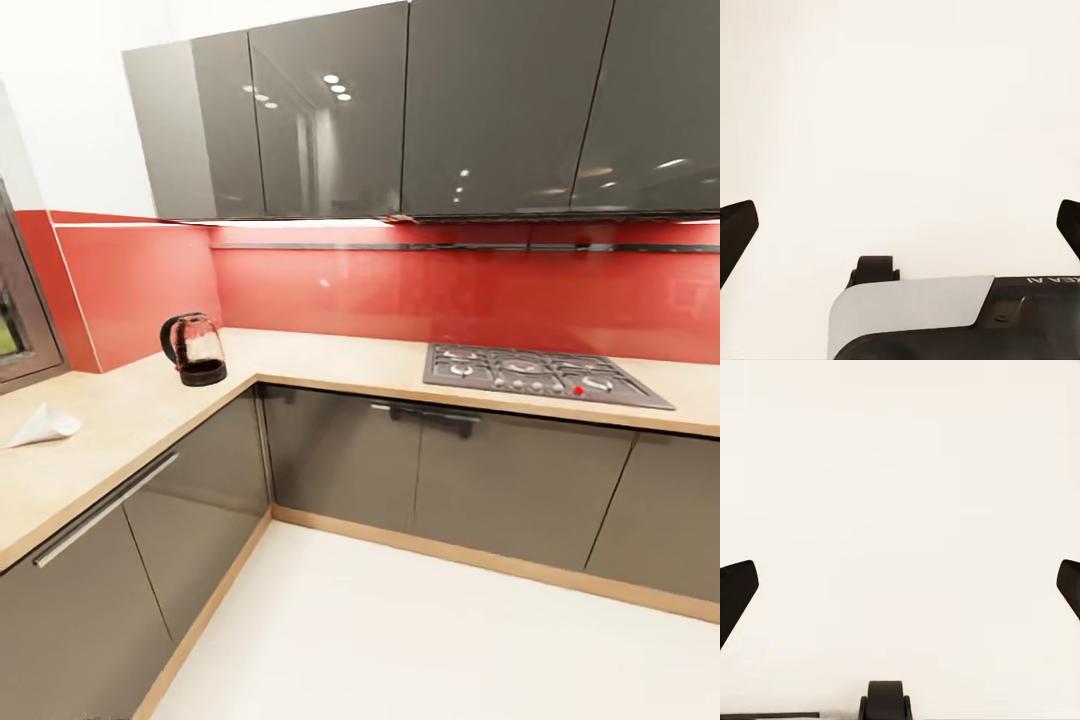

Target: Set up a coffee station on the kitchen countertop: keep the coffee maker on the countertop, move the bottle of coffee from the kitchen shelf to the counter next to the coffee maker, place a paper coffee filter on top of the coffee maker, put the saucer next to the coffee maker with the coffee cup on the saucer, and place the electric kettle next to the coffee maker.

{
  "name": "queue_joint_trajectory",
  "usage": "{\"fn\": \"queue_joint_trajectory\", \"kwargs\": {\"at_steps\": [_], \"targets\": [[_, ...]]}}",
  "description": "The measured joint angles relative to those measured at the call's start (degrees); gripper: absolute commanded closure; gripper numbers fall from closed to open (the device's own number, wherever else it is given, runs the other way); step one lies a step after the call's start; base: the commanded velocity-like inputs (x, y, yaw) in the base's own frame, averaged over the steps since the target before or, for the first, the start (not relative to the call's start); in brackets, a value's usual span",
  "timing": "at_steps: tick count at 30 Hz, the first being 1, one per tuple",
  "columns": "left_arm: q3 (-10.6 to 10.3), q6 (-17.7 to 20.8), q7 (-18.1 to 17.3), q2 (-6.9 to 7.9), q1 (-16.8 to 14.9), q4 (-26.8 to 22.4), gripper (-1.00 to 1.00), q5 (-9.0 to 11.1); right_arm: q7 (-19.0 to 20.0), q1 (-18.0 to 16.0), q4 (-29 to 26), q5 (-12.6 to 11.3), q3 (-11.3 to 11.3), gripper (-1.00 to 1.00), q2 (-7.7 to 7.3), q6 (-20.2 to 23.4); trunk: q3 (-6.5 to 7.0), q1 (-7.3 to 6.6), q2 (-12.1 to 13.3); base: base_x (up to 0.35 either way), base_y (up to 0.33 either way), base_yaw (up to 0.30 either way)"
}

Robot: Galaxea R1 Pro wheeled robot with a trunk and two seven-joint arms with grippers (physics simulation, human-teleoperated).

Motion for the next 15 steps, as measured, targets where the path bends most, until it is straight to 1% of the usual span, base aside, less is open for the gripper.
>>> {"fn": "queue_joint_trajectory", "kwargs": {"at_steps": [10,12,15], "targets": [[0.00,0.04,0.00,0.00,0.00,0.06,-1.00,0.00,-0.08,0.00,0.00,0.00,-0.01,-1.00,0.07,0.01,0.00,0.01,0.00,0.037,-0.019,0.267],[0.00,0.05,0.00,0.00,0.00,0.04,-1.00,0.00,-0.08,0.00,0.00,0.00,0.00,-1.00,0.07,0.02,0.00,0.00,0.00,0.144,-0.061,0.172],[0.00,0.07,0.00,0.00,0.00,0.04,-1.00,0.00,-0.03,0.00,0.05,0.00,0.00,-1.00,0.07,0.07,0.00,-0.01,0.00,0.230,-0.114,0.067]]}}
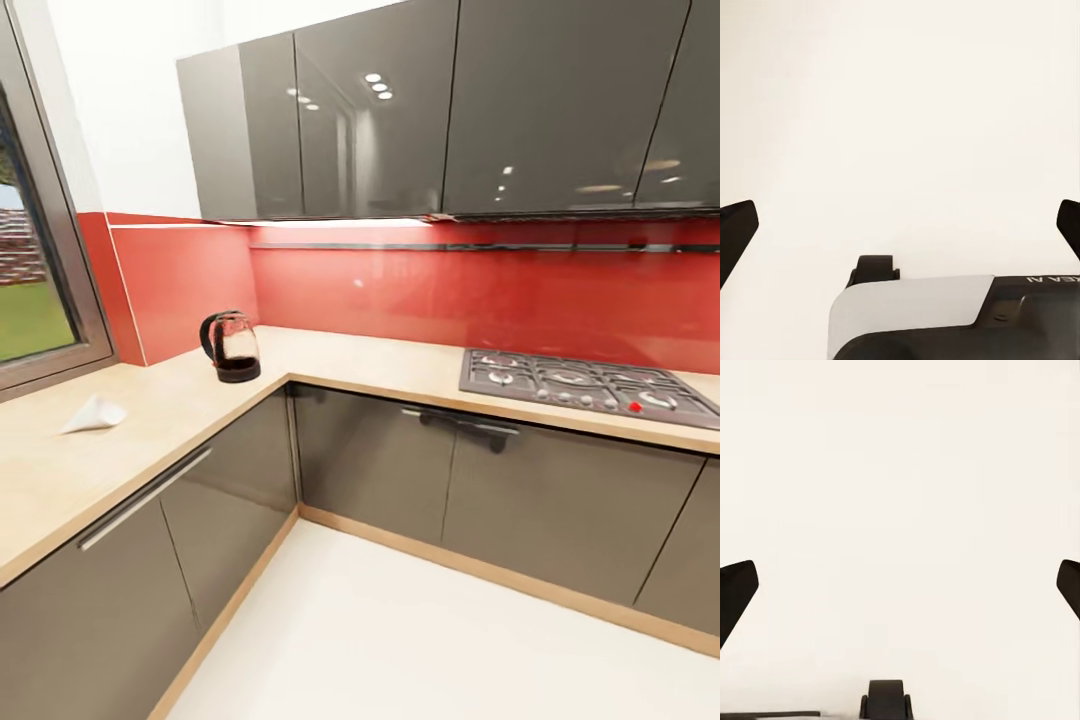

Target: Set up a coffee station on the kitchen countertop: keep the coffee maker on the countertop, move the bottle of coffee from the kitchen shelf to the counter next to the coffee maker, place a paper coffee filter on top of the coffee maker, put the saucer next to the coffee maker with the coffee cup on the saucer, and place the electric kettle next to the coffee maker.

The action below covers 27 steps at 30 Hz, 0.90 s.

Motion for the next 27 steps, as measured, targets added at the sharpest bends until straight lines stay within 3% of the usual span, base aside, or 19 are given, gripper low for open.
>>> {"fn": "queue_joint_trajectory", "kwargs": {"at_steps": [5,16,27], "targets": [[0.00,0.01,0.00,0.00,0.00,-0.03,-1.00,0.00,0.02,0.00,0.04,0.00,-0.04,-1.00,0.00,0.02,0.00,0.00,0.00,0.278,-0.169,0.098],[0.00,0.00,0.00,0.00,0.00,-0.03,-1.00,0.00,-0.09,0.00,0.04,0.00,0.00,-1.00,0.00,0.02,0.00,0.00,0.00,0.268,-0.218,0.261],[0.00,0.01,0.00,0.00,0.00,0.01,-1.00,0.00,-0.12,0.00,0.03,0.00,0.06,-1.00,0.00,0.03,0.00,0.02,0.00,0.058,-0.054,0.263]]}}
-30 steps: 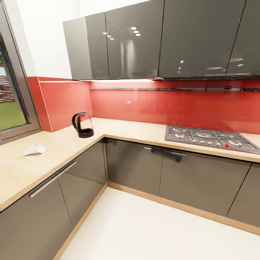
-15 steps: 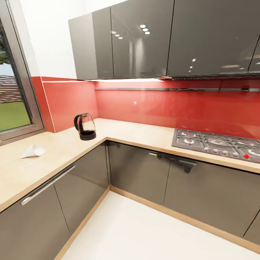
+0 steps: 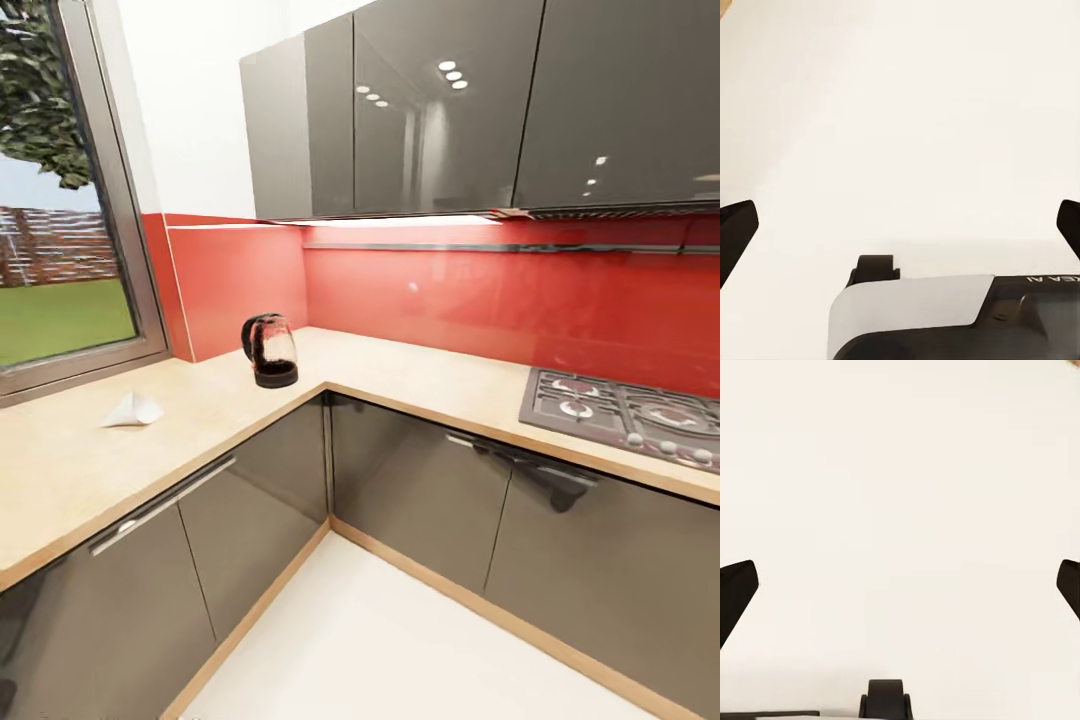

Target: Set up a coffee station on the kitchen countertop: keep the coffee maker on the countertop, move the bottle of coffee from the kitchen shelf to the counter next to the coffee maker, place a paper coffee filter on top of the coffee maker, put the saucer next to the coffee maker with the coffee cup on the saucer, and place the electric kettle next to the coffee maker.

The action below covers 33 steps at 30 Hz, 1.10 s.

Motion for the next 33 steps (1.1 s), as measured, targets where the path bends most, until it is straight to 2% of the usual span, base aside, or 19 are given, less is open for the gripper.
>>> {"fn": "queue_joint_trajectory", "kwargs": {"at_steps": [17,33], "targets": [[-0.08,-0.01,0.00,0.00,0.00,0.00,-1.00,0.00,0.13,-0.01,0.18,0.08,-0.06,-1.00,-0.09,-0.03,0.00,-0.01,0.00,0.144,-0.241,0.041],[-0.08,0.00,0.00,0.00,0.00,0.10,-1.00,0.00,0.06,0.00,0.18,0.08,-0.07,-1.00,0.00,0.00,0.00,0.00,0.00,0.015,-0.043,0.254]]}}
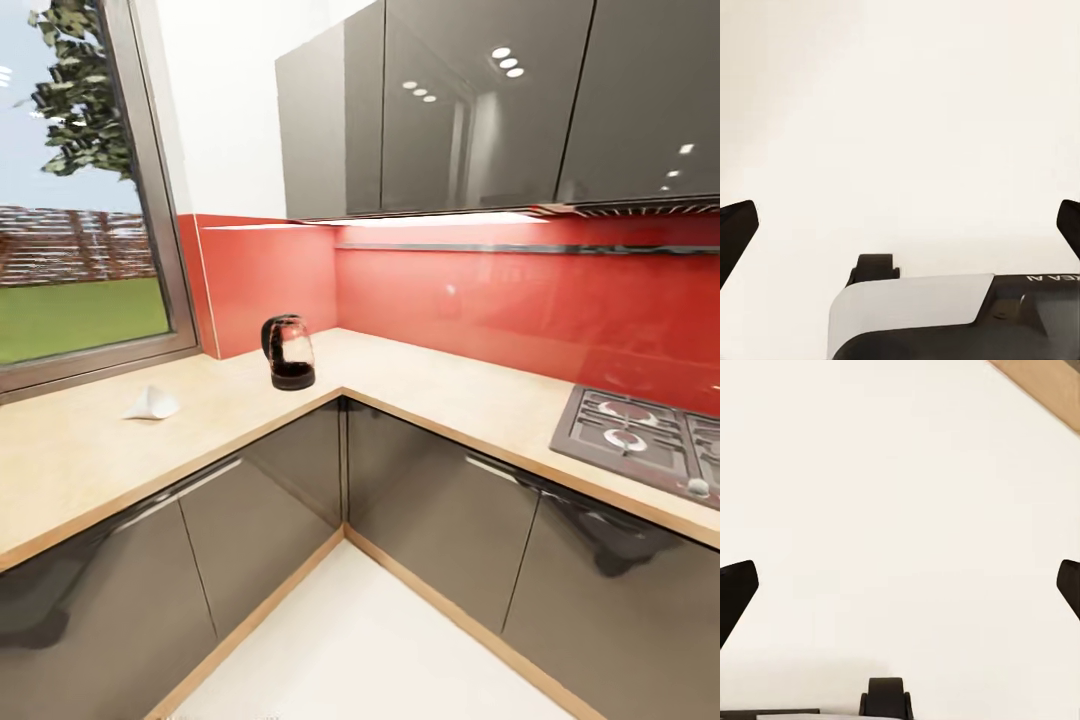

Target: Set up a coffee station on the kitchen countertop: keep the coffee maker on the countertop, move the bottle of coffee from the kitchen shelf to the counter next to the coffee maker, place a paper coffee filter on top of the coffee maker, put the saucer next to the coffee maker with the coffee cup on the saucer, and place the electric kettle next to the coffee maker.

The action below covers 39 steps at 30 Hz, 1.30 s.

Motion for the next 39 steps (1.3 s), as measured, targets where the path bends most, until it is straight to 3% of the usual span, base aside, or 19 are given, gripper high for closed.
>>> {"fn": "queue_joint_trajectory", "kwargs": {"at_steps": [39], "targets": [[-0.03,-0.01,-0.01,0.00,0.00,0.12,-1.00,-0.03,0.00,-0.01,0.09,0.00,0.09,-1.00,0.09,0.00,0.00,0.00,0.00,-0.020,-0.073,0.209]]}}
